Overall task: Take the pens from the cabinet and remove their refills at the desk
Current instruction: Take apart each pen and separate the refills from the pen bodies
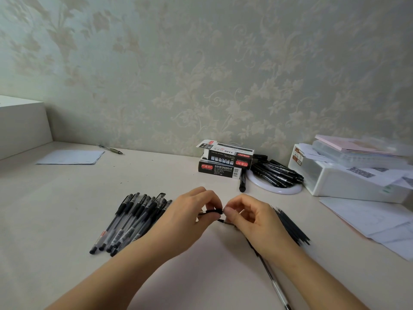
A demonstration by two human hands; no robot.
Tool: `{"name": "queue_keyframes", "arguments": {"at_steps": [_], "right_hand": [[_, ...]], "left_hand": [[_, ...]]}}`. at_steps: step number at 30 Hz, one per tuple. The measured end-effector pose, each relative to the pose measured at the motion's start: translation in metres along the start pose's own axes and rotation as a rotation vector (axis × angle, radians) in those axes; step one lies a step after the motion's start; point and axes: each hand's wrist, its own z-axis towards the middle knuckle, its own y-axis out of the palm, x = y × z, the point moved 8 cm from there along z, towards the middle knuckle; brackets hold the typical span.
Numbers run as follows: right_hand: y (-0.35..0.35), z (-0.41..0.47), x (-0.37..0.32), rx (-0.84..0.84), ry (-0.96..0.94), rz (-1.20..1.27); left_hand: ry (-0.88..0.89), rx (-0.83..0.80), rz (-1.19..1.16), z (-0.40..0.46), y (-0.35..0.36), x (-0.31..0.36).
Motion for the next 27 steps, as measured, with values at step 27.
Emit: {"name": "queue_keyframes", "arguments": {"at_steps": [27], "right_hand": [[-0.005,-0.001,-0.005,0.106,-0.083,-0.380]], "left_hand": [[-0.063,0.095,0.045,-0.001,-0.009,-0.006]]}}
